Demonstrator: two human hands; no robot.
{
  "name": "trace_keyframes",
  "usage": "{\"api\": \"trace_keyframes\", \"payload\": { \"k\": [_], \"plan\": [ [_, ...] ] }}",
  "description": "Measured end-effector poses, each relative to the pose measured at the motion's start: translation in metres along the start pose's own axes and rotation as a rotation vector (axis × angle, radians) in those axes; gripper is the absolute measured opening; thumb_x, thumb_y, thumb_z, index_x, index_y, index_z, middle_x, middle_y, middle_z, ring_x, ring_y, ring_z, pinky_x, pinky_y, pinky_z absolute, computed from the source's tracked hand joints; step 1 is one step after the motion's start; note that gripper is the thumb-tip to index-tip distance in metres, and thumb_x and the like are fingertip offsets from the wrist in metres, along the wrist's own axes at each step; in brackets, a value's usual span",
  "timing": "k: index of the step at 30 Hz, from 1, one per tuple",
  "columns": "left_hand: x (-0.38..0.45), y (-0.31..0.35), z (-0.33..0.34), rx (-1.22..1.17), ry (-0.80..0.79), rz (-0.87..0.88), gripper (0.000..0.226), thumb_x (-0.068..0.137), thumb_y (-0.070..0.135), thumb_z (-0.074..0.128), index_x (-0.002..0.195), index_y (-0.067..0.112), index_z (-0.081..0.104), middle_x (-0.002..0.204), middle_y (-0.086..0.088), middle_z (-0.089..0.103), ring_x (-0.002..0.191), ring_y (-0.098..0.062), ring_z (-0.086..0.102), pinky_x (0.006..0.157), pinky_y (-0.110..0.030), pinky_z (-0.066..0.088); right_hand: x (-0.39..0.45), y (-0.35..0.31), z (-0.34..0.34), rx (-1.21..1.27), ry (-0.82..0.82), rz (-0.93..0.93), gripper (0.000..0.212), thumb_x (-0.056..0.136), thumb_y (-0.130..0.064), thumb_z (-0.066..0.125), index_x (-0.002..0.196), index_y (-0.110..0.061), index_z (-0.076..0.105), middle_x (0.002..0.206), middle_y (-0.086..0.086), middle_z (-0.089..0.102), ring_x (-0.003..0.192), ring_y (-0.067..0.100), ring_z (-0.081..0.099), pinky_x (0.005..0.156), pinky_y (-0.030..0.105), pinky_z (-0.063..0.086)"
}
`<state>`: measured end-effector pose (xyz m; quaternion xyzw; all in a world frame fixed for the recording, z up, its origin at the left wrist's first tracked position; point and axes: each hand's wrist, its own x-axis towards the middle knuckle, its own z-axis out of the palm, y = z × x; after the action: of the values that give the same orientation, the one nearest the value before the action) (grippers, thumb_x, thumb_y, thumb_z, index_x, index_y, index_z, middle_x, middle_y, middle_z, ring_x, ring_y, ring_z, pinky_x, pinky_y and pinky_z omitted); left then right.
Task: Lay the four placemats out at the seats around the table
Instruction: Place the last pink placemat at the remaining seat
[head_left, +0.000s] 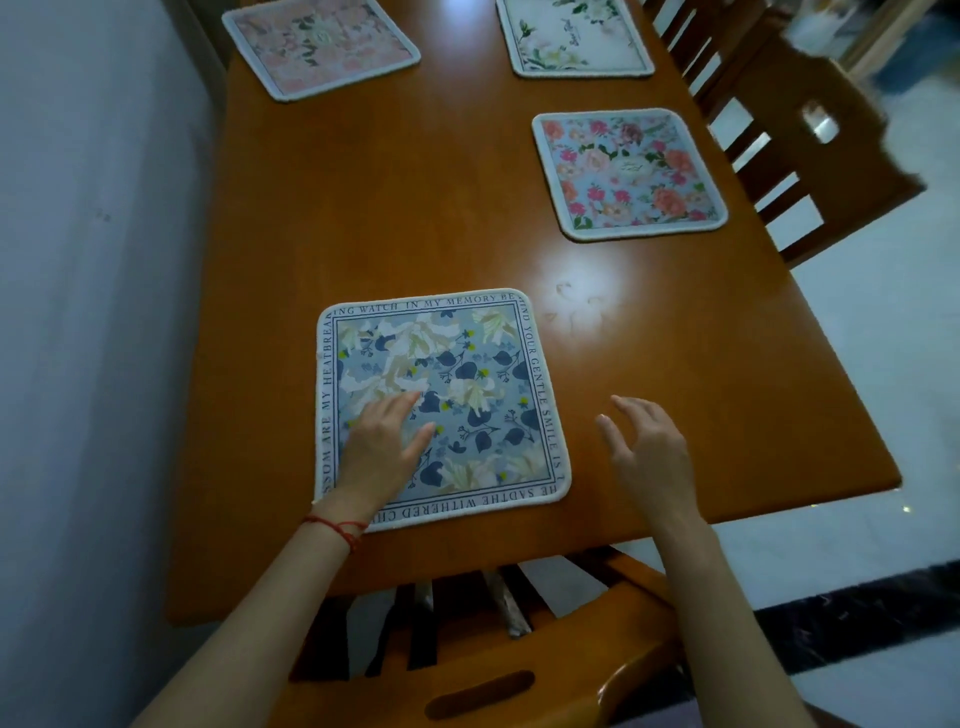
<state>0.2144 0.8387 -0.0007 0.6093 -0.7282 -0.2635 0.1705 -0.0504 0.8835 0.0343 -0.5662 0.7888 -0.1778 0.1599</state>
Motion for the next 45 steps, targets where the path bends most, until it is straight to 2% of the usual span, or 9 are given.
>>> {"api": "trace_keyframes", "payload": {
  "k": [3,7,12,19,24,31,40,45],
  "plan": [
    [0.006,0.018,0.005,0.131,-0.035,0.151,0.047,0.086,0.027,0.061,0.123,-0.001,0.054,0.115,-0.018,0.062,0.107,-0.033,0.058,0.091,-0.040,0.045,-0.019,0.014,-0.016,-0.060,0.087,0.001,0.041,0.090,-0.029,0.055,0.126,-0.009,0.054,0.129,0.012,0.055,0.119,0.025,0.051,0.092,0.029,0.041],
    [0.009,0.059,0.011,0.277,-0.063,0.317,0.055,0.085,0.042,0.040,0.115,0.001,0.060,0.108,-0.015,0.066,0.099,-0.031,0.064,0.083,-0.041,0.052,-0.046,0.035,-0.032,-0.115,0.191,-0.010,0.038,0.088,-0.029,0.058,0.119,-0.006,0.061,0.122,0.015,0.060,0.112,0.031,0.057,0.088,0.034,0.044],
    [0.007,0.106,0.037,0.336,-0.146,0.449,0.057,0.088,0.045,0.035,0.120,0.003,0.058,0.117,-0.015,0.064,0.110,-0.031,0.059,0.092,-0.044,0.047,-0.075,0.069,-0.049,-0.166,0.239,0.065,0.041,0.087,-0.034,0.051,0.115,-0.007,0.063,0.121,0.015,0.061,0.108,0.030,0.060,0.086,0.037,0.047],
    [-0.007,0.183,0.081,0.385,-0.251,0.624,0.057,0.091,0.046,0.031,0.124,0.007,0.056,0.124,-0.015,0.061,0.117,-0.033,0.055,0.096,-0.048,0.045,-0.118,0.117,-0.083,-0.193,0.363,0.213,0.048,0.090,-0.035,0.037,0.114,-0.002,0.062,0.116,0.018,0.062,0.104,0.030,0.061,0.086,0.040,0.049],
    [-0.022,0.231,0.106,0.416,-0.285,0.767,0.056,0.090,0.045,0.032,0.121,0.006,0.059,0.122,-0.015,0.062,0.115,-0.032,0.057,0.094,-0.048,0.046,-0.158,0.153,-0.097,-0.225,0.444,0.368,0.046,0.089,-0.032,0.038,0.111,-0.001,0.063,0.113,0.019,0.063,0.102,0.032,0.062,0.085,0.043,0.050],
    [-0.044,0.281,0.145,0.451,-0.359,0.969,0.058,0.092,0.047,0.028,0.128,0.008,0.052,0.130,-0.014,0.057,0.123,-0.033,0.050,0.101,-0.048,0.038,-0.219,0.190,-0.103,-0.230,0.534,0.568,0.046,0.088,-0.031,0.038,0.112,0.000,0.063,0.114,0.020,0.063,0.106,0.033,0.061,0.087,0.044,0.049],
    [-0.067,0.332,0.185,0.477,-0.443,1.161,0.060,0.091,0.047,0.029,0.127,0.007,0.055,0.129,-0.014,0.057,0.124,-0.034,0.050,0.102,-0.049,0.037,-0.267,0.225,-0.104,-0.192,0.557,0.809,0.049,0.088,-0.035,0.036,0.114,-0.002,0.062,0.119,0.018,0.060,0.108,0.033,0.059,0.087,0.044,0.050],
    [-0.070,0.357,0.207,0.481,-0.487,1.207,0.066,0.093,0.052,0.019,0.130,0.008,0.052,0.131,-0.014,0.055,0.125,-0.034,0.048,0.104,-0.049,0.035,-0.280,0.245,-0.111,-0.193,0.550,0.886,0.051,0.089,-0.036,0.034,0.115,-0.003,0.061,0.120,0.019,0.060,0.111,0.033,0.057,0.091,0.044,0.048]
  ]
}}
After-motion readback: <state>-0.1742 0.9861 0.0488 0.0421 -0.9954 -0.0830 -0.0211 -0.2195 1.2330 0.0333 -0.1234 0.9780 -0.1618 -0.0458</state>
